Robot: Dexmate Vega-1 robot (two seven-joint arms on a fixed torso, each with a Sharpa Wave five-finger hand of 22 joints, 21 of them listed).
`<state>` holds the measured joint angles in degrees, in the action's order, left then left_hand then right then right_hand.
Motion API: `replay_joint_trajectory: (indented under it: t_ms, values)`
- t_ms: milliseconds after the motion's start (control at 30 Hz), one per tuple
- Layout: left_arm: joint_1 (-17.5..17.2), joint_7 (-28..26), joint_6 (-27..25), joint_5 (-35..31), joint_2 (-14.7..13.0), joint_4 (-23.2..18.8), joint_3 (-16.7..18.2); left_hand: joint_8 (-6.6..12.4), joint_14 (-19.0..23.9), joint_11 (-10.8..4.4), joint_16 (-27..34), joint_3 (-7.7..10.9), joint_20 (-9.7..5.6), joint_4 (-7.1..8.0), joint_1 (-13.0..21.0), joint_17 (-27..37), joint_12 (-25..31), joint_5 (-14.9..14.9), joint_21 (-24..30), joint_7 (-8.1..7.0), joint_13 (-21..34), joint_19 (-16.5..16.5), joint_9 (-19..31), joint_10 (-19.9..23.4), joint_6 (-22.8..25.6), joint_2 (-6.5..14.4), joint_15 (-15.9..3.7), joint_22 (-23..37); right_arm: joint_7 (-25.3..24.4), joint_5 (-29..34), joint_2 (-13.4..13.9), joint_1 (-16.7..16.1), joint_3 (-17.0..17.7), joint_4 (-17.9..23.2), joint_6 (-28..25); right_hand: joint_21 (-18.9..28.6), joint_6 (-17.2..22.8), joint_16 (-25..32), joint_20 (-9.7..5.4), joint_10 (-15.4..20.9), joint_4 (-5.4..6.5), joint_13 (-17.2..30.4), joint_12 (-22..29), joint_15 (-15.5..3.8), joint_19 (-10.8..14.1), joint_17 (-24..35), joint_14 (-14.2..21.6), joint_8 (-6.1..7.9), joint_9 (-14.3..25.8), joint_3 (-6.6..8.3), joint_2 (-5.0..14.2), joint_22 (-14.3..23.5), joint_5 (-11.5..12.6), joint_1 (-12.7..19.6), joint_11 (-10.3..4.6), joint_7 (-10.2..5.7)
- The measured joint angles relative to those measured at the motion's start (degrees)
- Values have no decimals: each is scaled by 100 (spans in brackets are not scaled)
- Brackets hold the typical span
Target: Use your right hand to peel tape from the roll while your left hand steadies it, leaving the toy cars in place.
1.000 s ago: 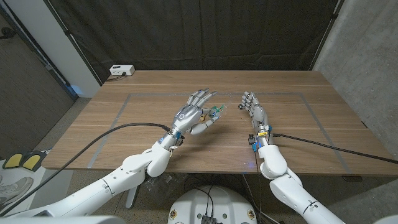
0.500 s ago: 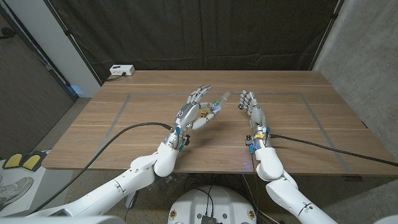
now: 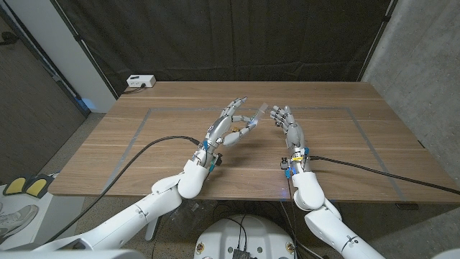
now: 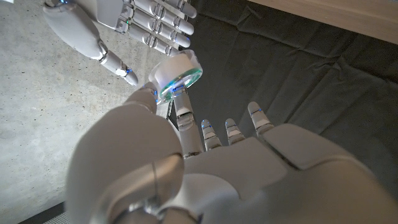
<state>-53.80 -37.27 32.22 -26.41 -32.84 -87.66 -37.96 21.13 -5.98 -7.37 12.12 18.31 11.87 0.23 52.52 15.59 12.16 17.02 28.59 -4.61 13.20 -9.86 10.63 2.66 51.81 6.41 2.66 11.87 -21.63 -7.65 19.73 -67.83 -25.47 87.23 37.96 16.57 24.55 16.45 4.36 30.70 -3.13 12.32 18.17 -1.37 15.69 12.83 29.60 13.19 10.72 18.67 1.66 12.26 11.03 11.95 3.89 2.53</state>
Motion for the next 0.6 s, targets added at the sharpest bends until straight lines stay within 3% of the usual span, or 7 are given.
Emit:
replay_joint_trajectory:
  t_ms: [100,233,367,600]
  values:
    - [13,93,64,27,18,19,35,0,-31,0,0,0,0,0,0,0,0,1,0,0,0,0,0,0,0,0,-30,0,8,15,35,-26,0,70,-98,99,139,262,-90,257,-190,54,89,-135,170,135,338,0,-7,79,111,48,-23,311,-61,-39]
    - [23,255,167,43,46,29,88,0,-31,-13,0,-30,0,30,0,16,0,1,0,0,0,0,0,-14,0,0,-30,0,18,48,89,-56,6,146,-155,145,259,415,-160,388,-306,92,113,-188,240,239,473,45,-7,115,145,94,-46,458,-179,-120]
    - [25,431,188,40,73,27,134,-1,-31,-13,0,-30,0,30,0,26,0,0,0,0,0,0,0,-13,0,0,-30,-1,78,40,105,-52,6,123,-37,178,289,458,-160,365,-350,114,113,-180,240,300,451,45,10,69,123,121,-68,481,-219,-151]
    - [20,633,120,36,116,-13,172,-3,-42,-12,0,-30,0,30,0,26,0,45,0,0,-1,0,0,-13,1,0,-19,27,339,-187,41,29,-29,-163,534,178,330,503,-160,303,-294,141,86,-169,239,403,304,45,9,-50,31,181,-68,389,-279,-191]
